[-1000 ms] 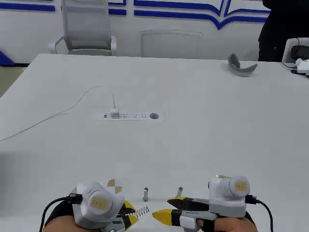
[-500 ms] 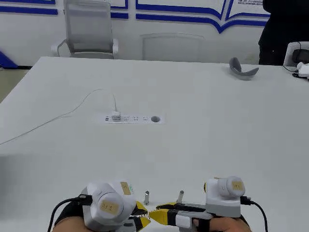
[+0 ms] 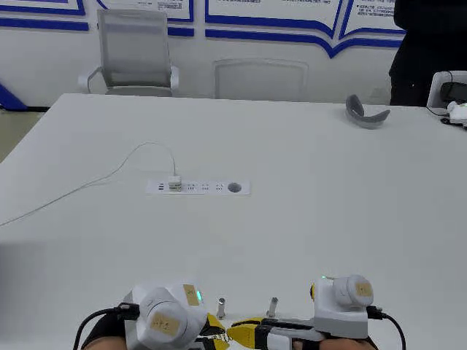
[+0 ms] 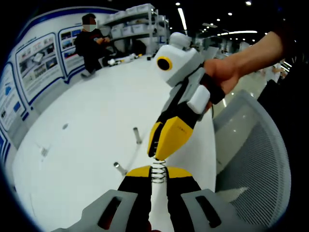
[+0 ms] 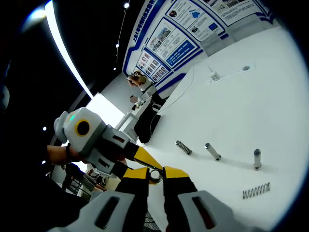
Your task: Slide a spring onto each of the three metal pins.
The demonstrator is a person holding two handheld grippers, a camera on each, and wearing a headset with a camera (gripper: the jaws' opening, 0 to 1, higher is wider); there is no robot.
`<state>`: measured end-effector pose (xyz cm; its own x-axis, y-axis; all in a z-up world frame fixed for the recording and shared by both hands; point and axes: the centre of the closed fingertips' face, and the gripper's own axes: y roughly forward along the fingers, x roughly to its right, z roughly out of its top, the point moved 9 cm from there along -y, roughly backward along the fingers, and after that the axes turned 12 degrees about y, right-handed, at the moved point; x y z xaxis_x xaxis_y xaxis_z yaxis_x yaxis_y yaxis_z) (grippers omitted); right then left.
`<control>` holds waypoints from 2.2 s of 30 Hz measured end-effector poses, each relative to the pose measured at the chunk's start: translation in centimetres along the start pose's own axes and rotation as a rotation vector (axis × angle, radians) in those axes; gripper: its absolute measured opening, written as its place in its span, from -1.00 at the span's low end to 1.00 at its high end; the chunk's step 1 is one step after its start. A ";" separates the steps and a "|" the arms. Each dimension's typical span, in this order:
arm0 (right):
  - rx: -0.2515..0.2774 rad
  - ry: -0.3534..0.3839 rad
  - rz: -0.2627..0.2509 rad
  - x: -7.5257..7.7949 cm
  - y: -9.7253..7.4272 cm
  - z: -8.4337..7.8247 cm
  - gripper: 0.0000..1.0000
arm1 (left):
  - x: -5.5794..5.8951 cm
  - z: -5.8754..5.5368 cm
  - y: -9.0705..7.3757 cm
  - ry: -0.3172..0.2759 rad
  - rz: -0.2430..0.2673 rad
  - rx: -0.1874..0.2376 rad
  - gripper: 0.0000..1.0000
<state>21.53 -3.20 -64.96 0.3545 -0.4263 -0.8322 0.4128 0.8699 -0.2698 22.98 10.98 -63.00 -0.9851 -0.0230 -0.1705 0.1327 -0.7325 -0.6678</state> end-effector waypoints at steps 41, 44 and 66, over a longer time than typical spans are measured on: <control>-0.747 -0.894 -0.040 -7.2 0.2 5.8 -0.75 | -0.8 3.1 -1.2 -0.038 -0.065 0.249 -0.80; -0.753 -0.897 -0.040 -7.1 0.2 5.7 -0.75 | -0.7 3.0 -1.0 -0.037 -0.068 0.252 -0.79; -0.744 -0.875 -0.125 -4.7 -0.2 4.9 -0.75 | -0.1 -0.8 -2.0 -0.171 0.027 0.210 -0.43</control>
<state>23.95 -2.59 -58.64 0.9262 -0.2929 -0.2373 -0.0069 0.6162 -0.7875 22.94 13.04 -62.23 -0.9880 -0.1463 -0.0497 0.1515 -0.8547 -0.4965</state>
